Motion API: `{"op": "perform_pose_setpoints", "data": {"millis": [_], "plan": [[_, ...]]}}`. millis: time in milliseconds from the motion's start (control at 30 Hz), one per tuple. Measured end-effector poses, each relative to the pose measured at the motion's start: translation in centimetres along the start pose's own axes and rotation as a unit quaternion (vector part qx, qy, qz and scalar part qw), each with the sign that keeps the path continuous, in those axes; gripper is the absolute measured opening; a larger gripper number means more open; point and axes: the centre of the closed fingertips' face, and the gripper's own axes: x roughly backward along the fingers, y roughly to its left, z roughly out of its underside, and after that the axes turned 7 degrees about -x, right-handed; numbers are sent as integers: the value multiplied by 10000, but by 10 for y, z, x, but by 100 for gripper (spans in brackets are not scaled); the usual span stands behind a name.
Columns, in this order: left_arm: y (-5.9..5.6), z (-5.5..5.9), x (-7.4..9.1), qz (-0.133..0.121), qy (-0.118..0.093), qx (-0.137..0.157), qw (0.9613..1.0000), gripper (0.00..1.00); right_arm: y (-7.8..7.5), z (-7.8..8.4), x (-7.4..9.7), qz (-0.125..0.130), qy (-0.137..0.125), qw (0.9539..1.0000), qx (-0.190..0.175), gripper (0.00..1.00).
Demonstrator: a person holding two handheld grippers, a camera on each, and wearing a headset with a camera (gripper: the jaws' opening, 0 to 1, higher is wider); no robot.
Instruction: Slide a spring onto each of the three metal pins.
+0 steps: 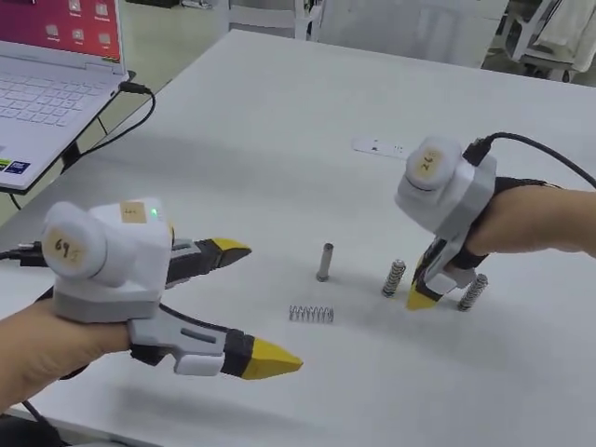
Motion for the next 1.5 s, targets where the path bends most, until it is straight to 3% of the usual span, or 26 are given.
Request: {"op": "perform_pose_setpoints", "data": {"millis": [233, 667, 1067, 1500], "plan": [[-1, 0, 0, 16, 10, -10, 10000, 88, 7, -2, 1, -32, -55, 9999, 78, 16], [-3, 1, -1, 42, 42, -22, 10000, 88, 39, -7, -5, -201, -144, 9994, 248, 17], [-7, -1, -2, 78, 66, -71, 9999, 87, 58, -31, -2, -275, -305, 9974, 599, 16], [-5, 0, 3, 26, 86, -66, 9999, 86, 64, -60, -14, -313, -472, 9946, 873, 16]]}}
